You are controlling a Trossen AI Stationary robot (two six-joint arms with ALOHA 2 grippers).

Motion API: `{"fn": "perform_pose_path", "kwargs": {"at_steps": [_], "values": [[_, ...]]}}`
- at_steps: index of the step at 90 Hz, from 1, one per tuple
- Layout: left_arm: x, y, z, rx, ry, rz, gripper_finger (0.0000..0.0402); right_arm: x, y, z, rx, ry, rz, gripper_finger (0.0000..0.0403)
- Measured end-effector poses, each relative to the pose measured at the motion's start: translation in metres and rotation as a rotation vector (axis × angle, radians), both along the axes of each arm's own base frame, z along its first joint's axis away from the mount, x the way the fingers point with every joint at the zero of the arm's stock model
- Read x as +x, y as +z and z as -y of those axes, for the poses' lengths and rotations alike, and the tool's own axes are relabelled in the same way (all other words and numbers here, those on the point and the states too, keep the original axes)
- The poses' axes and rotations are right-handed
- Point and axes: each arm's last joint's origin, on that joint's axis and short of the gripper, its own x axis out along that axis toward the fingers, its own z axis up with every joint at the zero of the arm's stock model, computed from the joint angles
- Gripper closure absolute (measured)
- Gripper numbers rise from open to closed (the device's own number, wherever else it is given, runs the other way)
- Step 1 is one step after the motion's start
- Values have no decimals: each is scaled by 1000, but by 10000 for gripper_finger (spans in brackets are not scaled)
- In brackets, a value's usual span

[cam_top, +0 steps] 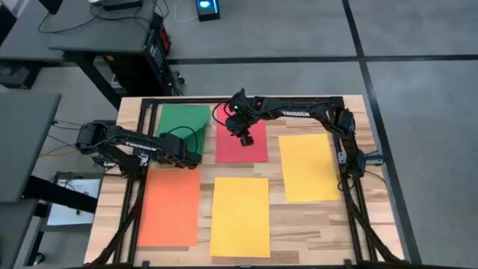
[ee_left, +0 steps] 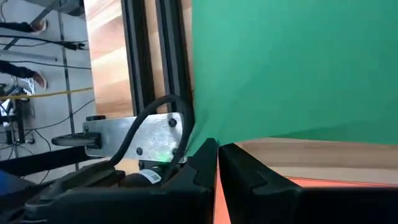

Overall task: Organize paper
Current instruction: Stack the green paper on top of the green paper

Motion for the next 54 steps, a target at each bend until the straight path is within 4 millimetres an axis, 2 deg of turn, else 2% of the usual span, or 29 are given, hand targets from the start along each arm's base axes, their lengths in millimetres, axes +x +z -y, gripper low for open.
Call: {"fn": "perform_pose_path", "kwargs": {"at_steps": [31,54], "values": [[13,-6,-4,-85,-159,78,398,0,0,0,0,0,-1,285],[16,-8,-3,-150,-245,77,331,0,0,0,2,1,-4,285]]}}
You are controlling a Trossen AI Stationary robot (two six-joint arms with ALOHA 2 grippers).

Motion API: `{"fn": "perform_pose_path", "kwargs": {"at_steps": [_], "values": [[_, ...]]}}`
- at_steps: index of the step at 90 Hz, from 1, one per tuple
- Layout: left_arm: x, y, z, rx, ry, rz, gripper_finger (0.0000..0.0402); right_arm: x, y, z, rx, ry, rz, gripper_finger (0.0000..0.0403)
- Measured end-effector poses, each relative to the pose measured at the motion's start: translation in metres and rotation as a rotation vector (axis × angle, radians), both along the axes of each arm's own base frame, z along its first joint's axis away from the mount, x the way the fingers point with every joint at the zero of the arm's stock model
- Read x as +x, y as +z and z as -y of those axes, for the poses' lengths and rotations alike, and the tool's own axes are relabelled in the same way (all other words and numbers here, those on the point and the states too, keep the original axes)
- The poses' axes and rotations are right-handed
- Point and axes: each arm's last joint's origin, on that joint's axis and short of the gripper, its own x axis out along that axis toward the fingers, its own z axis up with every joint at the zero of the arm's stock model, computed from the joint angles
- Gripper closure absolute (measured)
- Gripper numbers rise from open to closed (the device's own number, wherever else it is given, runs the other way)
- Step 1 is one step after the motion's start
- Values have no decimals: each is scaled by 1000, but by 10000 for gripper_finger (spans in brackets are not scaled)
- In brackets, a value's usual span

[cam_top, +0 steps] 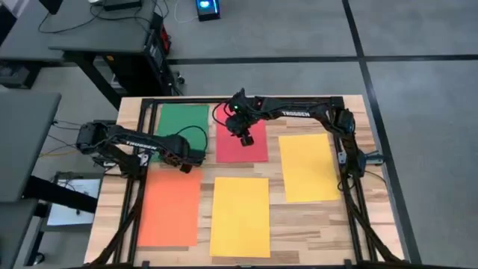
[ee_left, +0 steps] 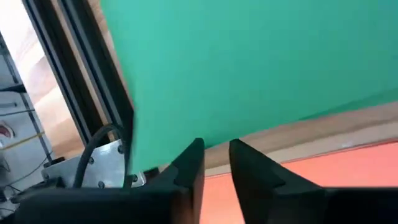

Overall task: Organize paper
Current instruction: Stack the green paper on top of the green paper

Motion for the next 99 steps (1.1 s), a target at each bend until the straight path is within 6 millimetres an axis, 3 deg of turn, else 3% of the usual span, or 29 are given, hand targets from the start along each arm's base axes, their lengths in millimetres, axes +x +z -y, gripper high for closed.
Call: {"fn": "perform_pose_path", "kwargs": {"at_steps": [23,36,47,66,83,99], "values": [[-1,1,0,-15,-37,-22,268,0,0,0,0,0,-1,285],[4,10,2,-22,-68,-8,259,0,0,0,1,0,-3,285],[16,19,11,-82,-237,79,261,-1,0,0,3,0,-7,285],[31,11,22,-231,-456,191,301,-1,0,0,4,0,-10,285],[27,-3,15,-311,-449,204,386,-2,-1,-1,10,0,-23,285],[31,-15,2,-326,-482,297,401,-2,-1,-1,10,1,-23,285]]}}
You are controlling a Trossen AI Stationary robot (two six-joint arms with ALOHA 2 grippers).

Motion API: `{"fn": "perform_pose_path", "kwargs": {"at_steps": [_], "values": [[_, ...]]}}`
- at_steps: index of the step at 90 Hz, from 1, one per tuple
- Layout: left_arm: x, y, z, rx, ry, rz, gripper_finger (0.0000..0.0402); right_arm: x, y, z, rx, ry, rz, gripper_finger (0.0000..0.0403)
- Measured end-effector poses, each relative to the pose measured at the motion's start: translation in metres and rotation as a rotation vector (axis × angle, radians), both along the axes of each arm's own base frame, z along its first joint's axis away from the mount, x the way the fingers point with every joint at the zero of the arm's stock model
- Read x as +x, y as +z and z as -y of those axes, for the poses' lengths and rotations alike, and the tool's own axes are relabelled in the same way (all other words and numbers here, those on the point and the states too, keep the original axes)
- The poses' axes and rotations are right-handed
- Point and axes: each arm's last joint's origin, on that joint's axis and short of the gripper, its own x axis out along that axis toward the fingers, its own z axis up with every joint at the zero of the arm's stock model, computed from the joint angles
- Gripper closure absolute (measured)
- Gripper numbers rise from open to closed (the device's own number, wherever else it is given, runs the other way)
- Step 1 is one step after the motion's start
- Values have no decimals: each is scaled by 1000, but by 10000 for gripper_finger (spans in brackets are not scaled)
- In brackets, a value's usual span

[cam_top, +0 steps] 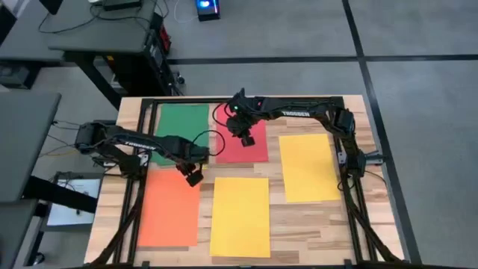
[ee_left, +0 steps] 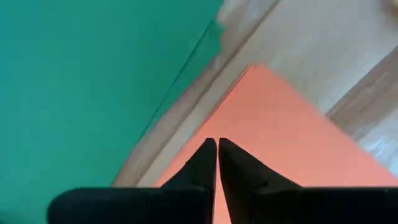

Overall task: Organize paper
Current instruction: Stack the green paper on top of the green paper

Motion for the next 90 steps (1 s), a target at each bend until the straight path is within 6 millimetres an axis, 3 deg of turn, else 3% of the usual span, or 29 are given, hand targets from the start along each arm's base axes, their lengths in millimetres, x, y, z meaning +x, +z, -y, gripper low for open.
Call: {"fn": "perform_pose_path", "kwargs": {"at_steps": [58,90], "values": [[-12,-29,-20,-12,57,56,401,-3,0,8,-1,-20,3,285],[-13,-32,-28,17,95,80,401,-2,1,8,-4,-19,10,285]]}}
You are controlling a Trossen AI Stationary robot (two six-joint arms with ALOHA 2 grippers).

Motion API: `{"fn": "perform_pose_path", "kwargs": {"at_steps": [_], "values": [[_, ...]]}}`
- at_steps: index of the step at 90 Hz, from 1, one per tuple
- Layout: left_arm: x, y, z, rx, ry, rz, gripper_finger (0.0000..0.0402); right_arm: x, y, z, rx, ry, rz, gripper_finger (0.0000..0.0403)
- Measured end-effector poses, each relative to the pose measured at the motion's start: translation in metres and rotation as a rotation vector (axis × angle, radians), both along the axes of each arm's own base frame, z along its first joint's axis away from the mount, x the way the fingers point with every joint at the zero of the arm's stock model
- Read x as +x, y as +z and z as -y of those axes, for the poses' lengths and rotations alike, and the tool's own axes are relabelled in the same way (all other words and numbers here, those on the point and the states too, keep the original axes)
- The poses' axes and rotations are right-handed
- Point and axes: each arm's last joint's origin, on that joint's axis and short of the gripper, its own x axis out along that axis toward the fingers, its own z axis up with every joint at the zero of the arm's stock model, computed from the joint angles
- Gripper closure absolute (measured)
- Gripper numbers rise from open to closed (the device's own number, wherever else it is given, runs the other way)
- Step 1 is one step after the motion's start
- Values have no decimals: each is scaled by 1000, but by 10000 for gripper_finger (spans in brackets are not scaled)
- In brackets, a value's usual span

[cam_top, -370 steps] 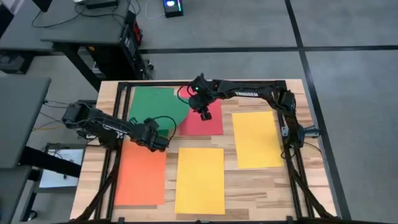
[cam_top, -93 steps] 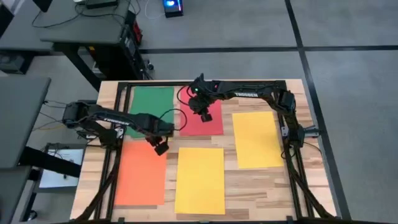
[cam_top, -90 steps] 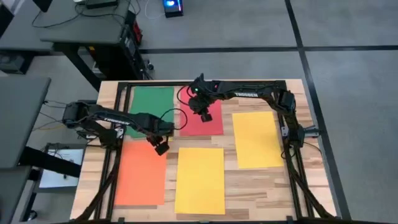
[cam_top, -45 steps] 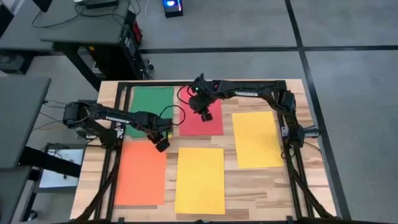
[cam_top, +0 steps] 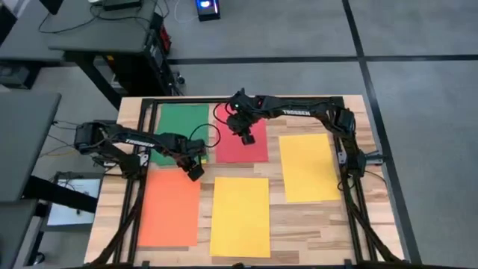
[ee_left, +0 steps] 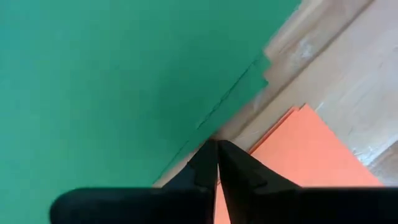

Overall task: Organize paper
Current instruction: Stack the green paper on top of the green paper

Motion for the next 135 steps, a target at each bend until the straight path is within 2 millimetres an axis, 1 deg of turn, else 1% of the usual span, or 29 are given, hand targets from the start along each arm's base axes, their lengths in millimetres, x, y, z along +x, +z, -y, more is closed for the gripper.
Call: {"fn": "perform_pose_path", "kwargs": {"at_steps": [46,59,74,93,109,119,135], "values": [[4,1,-6,143,74,31,401,0,0,0,0,0,0,285],[4,0,-5,111,63,35,401,0,0,0,0,0,0,285],[3,0,1,77,40,22,401,0,0,0,0,0,0,285],[2,0,4,44,48,11,401,0,0,0,0,0,0,285],[2,8,6,-11,57,-43,401,0,0,0,0,0,0,285],[5,17,6,-6,56,-55,401,0,0,0,0,0,-1,285],[9,25,6,-2,51,-54,401,0,0,0,0,0,-1,285]]}}
